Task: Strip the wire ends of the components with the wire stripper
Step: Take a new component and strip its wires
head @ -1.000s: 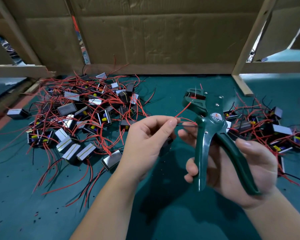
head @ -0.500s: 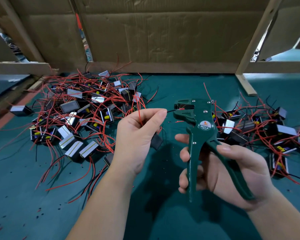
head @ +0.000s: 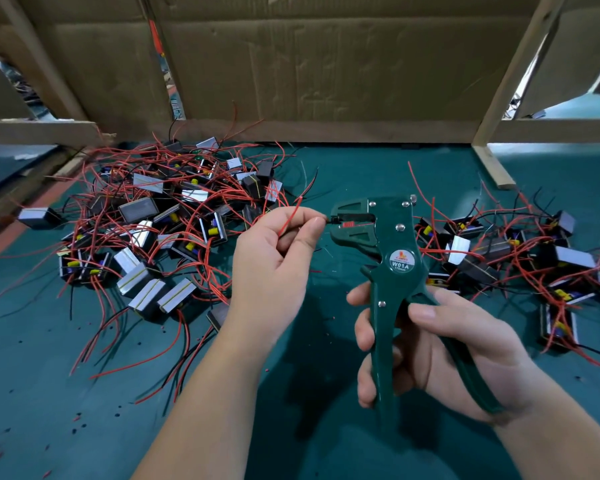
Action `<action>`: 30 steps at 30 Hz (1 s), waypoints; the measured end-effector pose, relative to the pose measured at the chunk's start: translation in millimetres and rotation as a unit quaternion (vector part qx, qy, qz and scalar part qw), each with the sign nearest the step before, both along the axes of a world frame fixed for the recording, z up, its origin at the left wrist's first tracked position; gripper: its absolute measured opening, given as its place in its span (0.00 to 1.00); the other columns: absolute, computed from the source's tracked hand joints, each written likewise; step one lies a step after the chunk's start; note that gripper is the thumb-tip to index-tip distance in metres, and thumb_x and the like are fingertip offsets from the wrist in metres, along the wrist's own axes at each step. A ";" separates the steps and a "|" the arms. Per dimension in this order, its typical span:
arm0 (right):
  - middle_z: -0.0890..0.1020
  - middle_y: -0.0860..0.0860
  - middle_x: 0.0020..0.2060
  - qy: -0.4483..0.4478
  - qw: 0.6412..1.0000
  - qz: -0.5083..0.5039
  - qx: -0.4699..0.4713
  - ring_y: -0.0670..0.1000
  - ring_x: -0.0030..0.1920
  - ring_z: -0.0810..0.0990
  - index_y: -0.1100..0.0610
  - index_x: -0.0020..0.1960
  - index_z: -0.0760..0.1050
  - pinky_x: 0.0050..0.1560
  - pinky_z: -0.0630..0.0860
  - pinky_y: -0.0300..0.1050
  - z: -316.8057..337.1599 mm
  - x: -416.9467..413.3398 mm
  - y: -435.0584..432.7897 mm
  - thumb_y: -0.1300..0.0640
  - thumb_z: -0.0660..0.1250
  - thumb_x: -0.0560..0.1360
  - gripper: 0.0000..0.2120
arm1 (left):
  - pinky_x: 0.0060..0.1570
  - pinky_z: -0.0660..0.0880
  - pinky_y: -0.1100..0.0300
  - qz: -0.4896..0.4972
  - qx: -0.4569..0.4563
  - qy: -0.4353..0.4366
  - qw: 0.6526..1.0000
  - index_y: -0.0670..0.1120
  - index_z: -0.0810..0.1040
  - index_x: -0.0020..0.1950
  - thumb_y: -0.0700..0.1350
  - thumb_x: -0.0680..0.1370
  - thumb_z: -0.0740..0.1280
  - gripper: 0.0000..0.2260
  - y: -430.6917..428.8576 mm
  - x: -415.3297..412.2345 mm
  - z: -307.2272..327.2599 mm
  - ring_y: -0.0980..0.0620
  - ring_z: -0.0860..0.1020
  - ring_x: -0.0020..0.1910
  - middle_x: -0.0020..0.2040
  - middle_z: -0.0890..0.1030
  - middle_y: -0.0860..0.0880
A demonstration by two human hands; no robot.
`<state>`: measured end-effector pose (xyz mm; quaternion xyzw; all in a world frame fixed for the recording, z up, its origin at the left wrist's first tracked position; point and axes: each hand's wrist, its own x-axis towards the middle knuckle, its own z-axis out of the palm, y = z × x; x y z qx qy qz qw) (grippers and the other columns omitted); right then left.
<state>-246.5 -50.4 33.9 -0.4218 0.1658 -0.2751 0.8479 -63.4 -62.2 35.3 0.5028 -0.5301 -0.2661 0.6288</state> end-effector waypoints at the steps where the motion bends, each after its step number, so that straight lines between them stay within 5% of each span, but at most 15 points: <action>1: 0.79 0.61 0.42 0.003 1.000 0.004 0.011 0.66 0.37 0.80 0.62 0.58 0.76 0.39 0.77 0.56 0.2 -0.8 -0.4 0.51 0.75 0.68 0.24 | 0.27 0.62 0.73 0.001 -0.006 -0.007 1.000 0.49 0.78 0.43 0.39 0.79 0.66 0.07 0.5 -0.2 -0.3 0.63 0.66 0.24 0.24 0.72 0.60; 12: 0.77 0.60 0.35 0.070 0.995 -0.067 0.020 0.62 0.29 0.79 0.59 0.48 0.78 0.35 0.76 0.56 -0.2 2.4 2.3 0.38 0.77 0.61 0.28 | 0.28 0.61 0.74 -0.019 -0.005 -0.038 0.999 0.48 0.75 0.46 0.39 0.80 0.64 0.05 1.0 -3.9 -1.5 0.62 0.66 0.24 0.26 0.71 0.60; 16: 0.75 0.57 0.31 0.084 0.988 -0.123 0.037 0.57 0.21 0.75 0.57 0.42 0.77 0.28 0.74 0.50 0.6 8.9 3.9 0.34 0.70 0.66 0.25 | 0.34 0.65 0.67 -0.083 0.020 0.048 0.995 0.51 0.64 0.47 0.53 0.80 0.54 0.07 2.7 -7.2 -0.2 0.54 0.66 0.33 0.34 0.68 0.58; 19: 0.72 0.55 0.27 0.112 0.976 -0.182 0.045 0.53 0.17 0.69 0.57 0.39 0.75 0.22 0.70 0.43 -0.3 11.5 1.0 0.38 0.63 0.70 0.21 | 0.38 0.66 0.66 -0.127 0.043 -0.020 0.991 0.48 0.65 0.43 0.56 0.80 0.49 0.14 4.6 -8.4 -3.7 0.54 0.67 0.36 0.35 0.69 0.53; 22: 0.76 0.58 0.33 0.065 0.979 -0.188 0.053 0.59 0.25 0.76 0.60 0.45 0.76 0.29 0.76 0.53 -2.3 11.3 -2.2 0.40 0.63 0.68 0.22 | 0.39 0.66 0.66 -0.119 0.049 -0.081 0.988 0.46 0.67 0.40 0.51 0.81 0.54 0.13 4.0 -10.9 -6.1 0.55 0.67 0.36 0.35 0.69 0.48; 25: 0.79 0.61 0.40 0.003 0.984 -0.171 0.054 0.66 0.35 0.80 0.61 0.51 0.78 0.40 0.78 0.63 -0.1 4.0 -6.4 0.43 0.73 0.63 0.26 | 0.35 0.67 0.66 -0.069 0.030 -0.048 0.996 0.47 0.70 0.39 0.49 0.79 0.59 0.11 0.4 -5.3 -4.8 0.57 0.68 0.33 0.32 0.70 0.51; 30: 0.79 0.63 0.42 0.025 0.996 -0.073 0.054 0.68 0.38 0.80 0.63 0.55 0.79 0.43 0.77 0.63 1.7 -3.6 -6.0 0.48 0.78 0.59 0.29 | 0.35 0.65 0.67 0.019 0.011 -0.080 0.997 0.55 0.76 0.41 0.50 0.78 0.62 0.07 -2.5 4.3 -6.3 0.61 0.69 0.32 0.35 0.73 0.55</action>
